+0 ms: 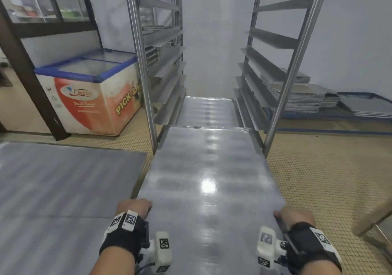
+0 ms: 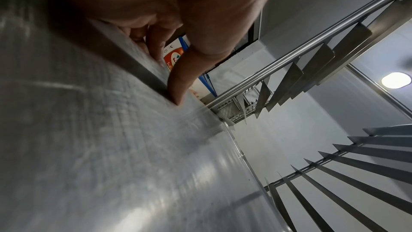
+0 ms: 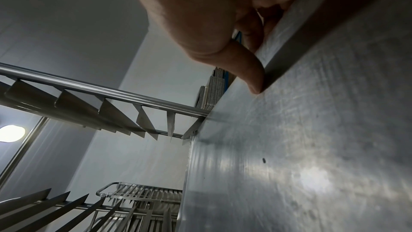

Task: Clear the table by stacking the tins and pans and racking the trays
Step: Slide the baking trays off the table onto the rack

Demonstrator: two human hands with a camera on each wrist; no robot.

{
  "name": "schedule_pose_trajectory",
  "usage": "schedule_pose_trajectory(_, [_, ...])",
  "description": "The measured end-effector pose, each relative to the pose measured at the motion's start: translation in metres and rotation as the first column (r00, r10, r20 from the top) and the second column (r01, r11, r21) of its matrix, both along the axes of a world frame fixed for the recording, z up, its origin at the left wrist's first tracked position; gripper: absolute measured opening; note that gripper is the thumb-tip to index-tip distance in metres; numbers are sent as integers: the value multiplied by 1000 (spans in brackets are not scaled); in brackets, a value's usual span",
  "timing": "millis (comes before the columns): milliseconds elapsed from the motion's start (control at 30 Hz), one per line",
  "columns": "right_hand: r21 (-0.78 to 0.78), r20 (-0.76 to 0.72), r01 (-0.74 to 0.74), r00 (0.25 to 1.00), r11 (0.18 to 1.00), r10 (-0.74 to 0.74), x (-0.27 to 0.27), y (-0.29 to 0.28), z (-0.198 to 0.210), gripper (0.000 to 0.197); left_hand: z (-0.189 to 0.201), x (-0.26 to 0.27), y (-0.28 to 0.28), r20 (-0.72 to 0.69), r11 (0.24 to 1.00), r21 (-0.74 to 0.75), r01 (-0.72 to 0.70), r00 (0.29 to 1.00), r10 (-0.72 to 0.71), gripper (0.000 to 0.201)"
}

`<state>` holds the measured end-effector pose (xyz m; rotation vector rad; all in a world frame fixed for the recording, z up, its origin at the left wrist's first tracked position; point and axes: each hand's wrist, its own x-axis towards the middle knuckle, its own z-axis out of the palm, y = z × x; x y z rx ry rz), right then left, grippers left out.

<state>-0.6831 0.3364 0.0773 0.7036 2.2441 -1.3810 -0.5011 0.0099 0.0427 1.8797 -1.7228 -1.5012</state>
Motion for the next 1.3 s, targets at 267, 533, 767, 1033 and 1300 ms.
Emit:
schedule_pose_trajectory(267, [17, -8, -12, 1000, 1000, 12, -71, -29, -14, 24, -1, -61, -28, 9, 1000, -6, 17, 1000, -17, 53])
schedule_pose_trajectory(533, [-27, 0, -15, 1000, 1000, 15, -147, -70, -27, 25, -6, -128, -63, 31, 999, -33, -26, 999, 27, 35])
schedule_pose_trajectory(767, [-39, -17, -21, 1000, 999, 21, -191, -99, -43, 19, -15, -168, -85, 26, 998, -61, 17, 1000, -15, 29])
schedule_pose_trajectory(1033, [-43, -77, -32, 997, 999, 28, -230, -124, -52, 27, -14, -205, -102, -2, 997, -68, -20, 1000, 20, 41])
schedule_pose_trajectory(1300, [-22, -90, 34, 995, 999, -36, -259, -144, -59, 42, -13, -236, -120, 17, 996, -81, -48, 999, 50, 47])
